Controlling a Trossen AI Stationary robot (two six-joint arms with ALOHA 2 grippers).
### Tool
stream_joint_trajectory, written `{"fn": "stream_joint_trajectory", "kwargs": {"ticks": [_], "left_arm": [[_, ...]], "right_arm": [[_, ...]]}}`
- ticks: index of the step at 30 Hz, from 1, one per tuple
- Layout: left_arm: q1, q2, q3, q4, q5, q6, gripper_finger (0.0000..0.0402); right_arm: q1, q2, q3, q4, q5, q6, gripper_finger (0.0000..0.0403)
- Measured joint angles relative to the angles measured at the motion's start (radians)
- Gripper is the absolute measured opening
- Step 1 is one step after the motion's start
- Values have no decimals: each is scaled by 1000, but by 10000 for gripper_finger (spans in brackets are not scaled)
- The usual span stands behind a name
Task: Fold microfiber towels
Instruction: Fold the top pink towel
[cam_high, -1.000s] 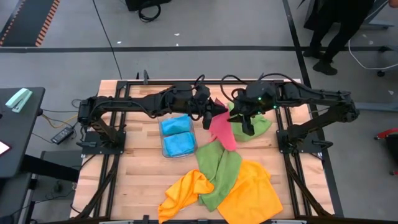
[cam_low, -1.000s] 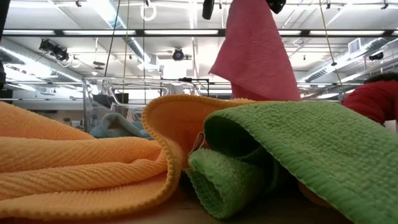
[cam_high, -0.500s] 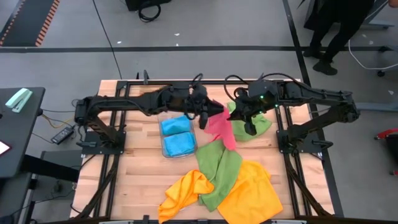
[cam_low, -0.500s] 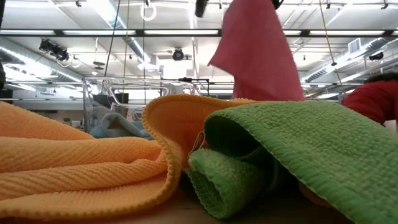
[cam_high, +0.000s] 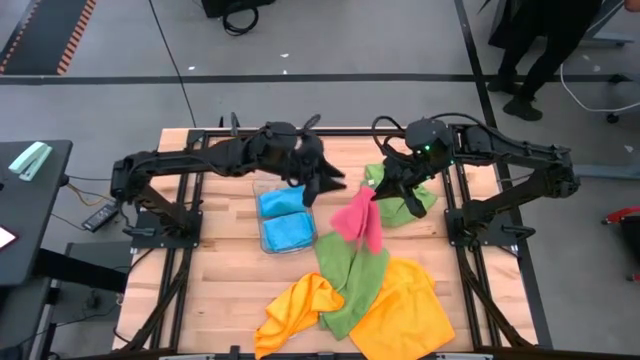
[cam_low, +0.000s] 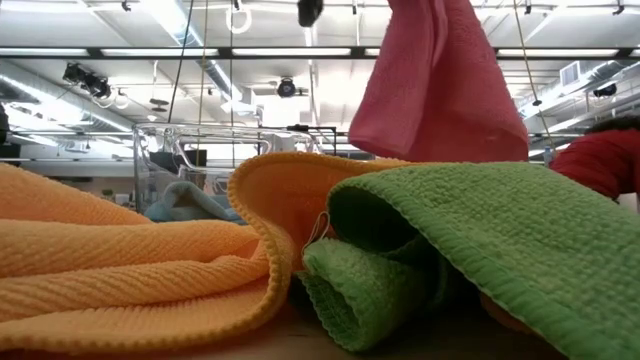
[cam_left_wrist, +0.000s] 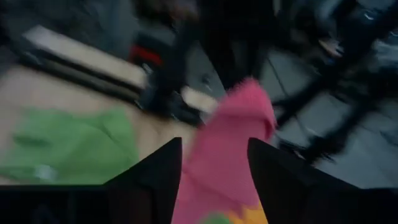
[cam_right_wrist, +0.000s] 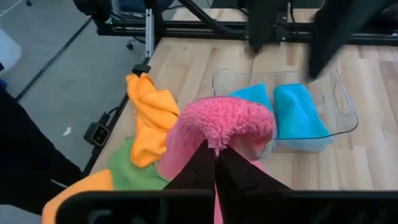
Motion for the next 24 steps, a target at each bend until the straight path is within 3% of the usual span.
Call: {"fn": "stream_joint_trajectory", "kwargs": {"ticks": [3,8,17,24], "left_arm": [[-14,34,-1,-10,66,-40,201],[-35,66,-1,-33,70,-47,207],[-43,76,-2,-16,134,-74,201],[-60,76,-1,73,141,-110,195]], "right_arm": [[0,4,0,8,-19,8,4],[1,24,0,8,-62,31,4],[-7,20,7,88,-61,53,4],[-44,21,106,100,-20,16,4]]}}
